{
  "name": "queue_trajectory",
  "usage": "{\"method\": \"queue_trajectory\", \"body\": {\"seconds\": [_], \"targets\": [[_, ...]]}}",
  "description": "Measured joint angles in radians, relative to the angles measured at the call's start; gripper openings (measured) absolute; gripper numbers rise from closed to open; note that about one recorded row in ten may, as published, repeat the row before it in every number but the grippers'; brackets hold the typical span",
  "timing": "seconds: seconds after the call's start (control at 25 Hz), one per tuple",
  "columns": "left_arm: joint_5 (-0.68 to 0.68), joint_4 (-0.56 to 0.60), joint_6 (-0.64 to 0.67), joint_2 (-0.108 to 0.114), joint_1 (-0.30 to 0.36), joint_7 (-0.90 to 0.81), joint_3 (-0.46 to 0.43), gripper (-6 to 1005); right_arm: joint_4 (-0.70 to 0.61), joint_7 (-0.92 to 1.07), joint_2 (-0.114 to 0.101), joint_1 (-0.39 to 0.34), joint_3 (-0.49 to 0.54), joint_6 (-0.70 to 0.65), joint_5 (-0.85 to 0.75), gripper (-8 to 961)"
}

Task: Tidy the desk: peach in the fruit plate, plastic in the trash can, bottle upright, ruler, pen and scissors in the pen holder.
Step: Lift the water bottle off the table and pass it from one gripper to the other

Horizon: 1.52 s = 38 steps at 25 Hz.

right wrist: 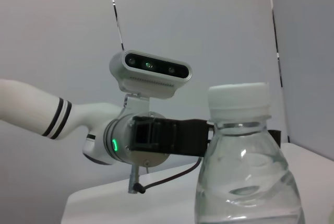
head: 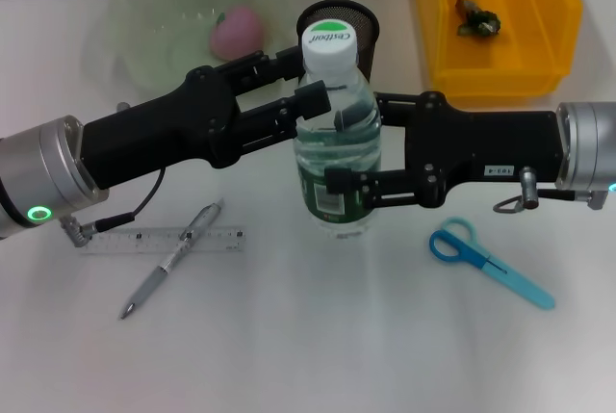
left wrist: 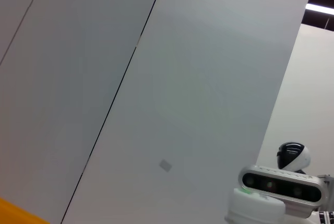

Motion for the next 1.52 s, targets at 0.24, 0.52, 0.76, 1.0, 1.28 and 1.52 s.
{"method": "queue_trajectory", "body": {"seconds": [0.24, 0.52, 0.76, 1.0, 1.28, 1.52], "targets": [[0.0, 0.0, 0.002, 0.0, 0.001, 0.011, 0.004, 616, 0.0, 0.008, 0.0, -0.006, -0.002, -0.011, 0.0, 766], [0.0, 0.0, 0.012, 0.0, -0.002, 0.027, 0.01, 613, 0.0, 0.027, 0.0, -0.004, -0.006, -0.013, 0.001, 766], [0.007, 0.008, 0.019, 0.004, 0.005, 0.051, 0.01, 610, -0.006, 0.033, -0.001, -0.005, -0.015, -0.016, 0.001, 765], [0.01, 0.043, 0.036, 0.01, 0.013, 0.059, 0.011, 607, -0.007, 0.034, -0.003, -0.005, -0.015, -0.017, 0.001, 765], [0.021, 0.079, 0.043, 0.011, 0.005, 0.042, 0.022, 603, -0.007, 0.034, -0.003, 0.0, -0.02, -0.017, 0.0, 766], [0.055, 0.117, 0.035, 0.011, -0.003, 0.017, 0.025, 600, -0.007, 0.034, -0.002, 0.005, -0.027, -0.017, 0.0, 766]]}}
